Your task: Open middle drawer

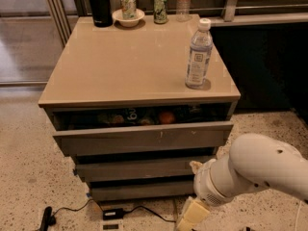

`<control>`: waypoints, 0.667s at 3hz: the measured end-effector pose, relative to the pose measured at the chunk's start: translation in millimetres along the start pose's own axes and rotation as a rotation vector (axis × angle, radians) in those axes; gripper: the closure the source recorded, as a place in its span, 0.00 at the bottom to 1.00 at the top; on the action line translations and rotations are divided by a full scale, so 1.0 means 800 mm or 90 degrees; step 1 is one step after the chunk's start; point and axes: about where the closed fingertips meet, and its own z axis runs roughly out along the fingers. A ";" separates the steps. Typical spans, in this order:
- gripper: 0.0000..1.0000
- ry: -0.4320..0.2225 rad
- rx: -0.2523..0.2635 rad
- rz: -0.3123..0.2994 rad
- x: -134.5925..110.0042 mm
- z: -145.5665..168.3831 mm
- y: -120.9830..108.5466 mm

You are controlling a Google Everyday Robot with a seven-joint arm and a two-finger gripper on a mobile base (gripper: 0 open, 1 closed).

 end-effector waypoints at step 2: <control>0.00 0.039 0.067 -0.013 0.008 0.069 0.001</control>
Offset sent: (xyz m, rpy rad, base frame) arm 0.0048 0.0269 -0.0781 -0.1444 -0.0966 -0.0369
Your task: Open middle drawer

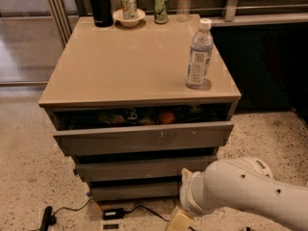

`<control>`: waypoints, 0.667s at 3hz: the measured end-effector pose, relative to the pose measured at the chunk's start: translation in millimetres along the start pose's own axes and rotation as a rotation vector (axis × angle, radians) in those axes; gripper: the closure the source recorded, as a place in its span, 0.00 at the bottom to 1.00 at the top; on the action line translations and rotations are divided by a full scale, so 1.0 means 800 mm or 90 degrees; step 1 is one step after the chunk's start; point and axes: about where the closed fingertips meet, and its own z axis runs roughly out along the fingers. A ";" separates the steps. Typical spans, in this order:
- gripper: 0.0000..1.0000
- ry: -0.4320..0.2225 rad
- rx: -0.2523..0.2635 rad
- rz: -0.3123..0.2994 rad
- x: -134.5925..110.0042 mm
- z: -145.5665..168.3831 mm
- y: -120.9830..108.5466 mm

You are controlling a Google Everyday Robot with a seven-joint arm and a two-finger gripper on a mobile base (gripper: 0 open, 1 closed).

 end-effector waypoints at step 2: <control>0.00 0.000 0.008 0.005 0.002 0.003 -0.003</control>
Offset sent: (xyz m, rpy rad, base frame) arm 0.0053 -0.0039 -0.0095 -0.0014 -0.0125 -0.0348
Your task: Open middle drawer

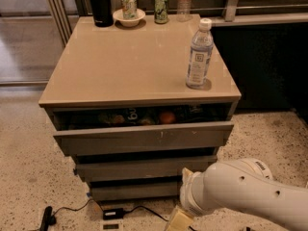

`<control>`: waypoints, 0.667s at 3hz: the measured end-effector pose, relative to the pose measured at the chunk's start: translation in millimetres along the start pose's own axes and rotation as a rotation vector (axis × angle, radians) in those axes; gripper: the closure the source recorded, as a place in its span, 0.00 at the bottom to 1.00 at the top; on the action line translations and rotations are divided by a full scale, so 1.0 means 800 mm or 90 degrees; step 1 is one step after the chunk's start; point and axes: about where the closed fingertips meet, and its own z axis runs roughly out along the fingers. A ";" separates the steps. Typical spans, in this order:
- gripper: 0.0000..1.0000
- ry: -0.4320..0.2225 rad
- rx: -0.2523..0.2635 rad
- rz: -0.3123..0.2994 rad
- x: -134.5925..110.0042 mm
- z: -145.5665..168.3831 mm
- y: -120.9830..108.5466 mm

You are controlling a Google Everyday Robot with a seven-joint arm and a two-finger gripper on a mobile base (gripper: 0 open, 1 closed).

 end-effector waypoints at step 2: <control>0.00 0.003 0.026 0.028 0.010 0.051 -0.024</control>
Offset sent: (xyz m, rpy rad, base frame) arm 0.0390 0.0066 -0.0670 -0.0172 -0.0156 -0.0828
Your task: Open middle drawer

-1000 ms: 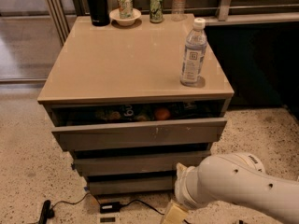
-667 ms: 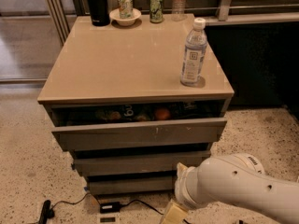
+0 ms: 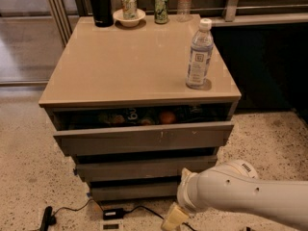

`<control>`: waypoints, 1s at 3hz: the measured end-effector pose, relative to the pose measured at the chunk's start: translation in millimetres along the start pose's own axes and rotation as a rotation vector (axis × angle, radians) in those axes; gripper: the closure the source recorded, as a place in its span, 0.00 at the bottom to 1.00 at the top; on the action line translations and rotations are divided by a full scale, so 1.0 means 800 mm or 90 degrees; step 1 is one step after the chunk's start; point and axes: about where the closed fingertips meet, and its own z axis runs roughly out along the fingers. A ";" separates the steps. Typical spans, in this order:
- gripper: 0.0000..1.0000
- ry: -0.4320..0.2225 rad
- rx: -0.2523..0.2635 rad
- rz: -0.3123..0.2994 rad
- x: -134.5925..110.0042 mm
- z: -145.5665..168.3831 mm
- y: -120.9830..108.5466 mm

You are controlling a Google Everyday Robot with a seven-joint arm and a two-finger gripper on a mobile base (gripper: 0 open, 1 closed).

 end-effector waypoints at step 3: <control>0.50 -0.011 0.014 0.002 0.004 0.040 -0.017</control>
Offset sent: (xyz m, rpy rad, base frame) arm 0.0254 0.0085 -0.0498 0.0203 -0.0348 -0.0148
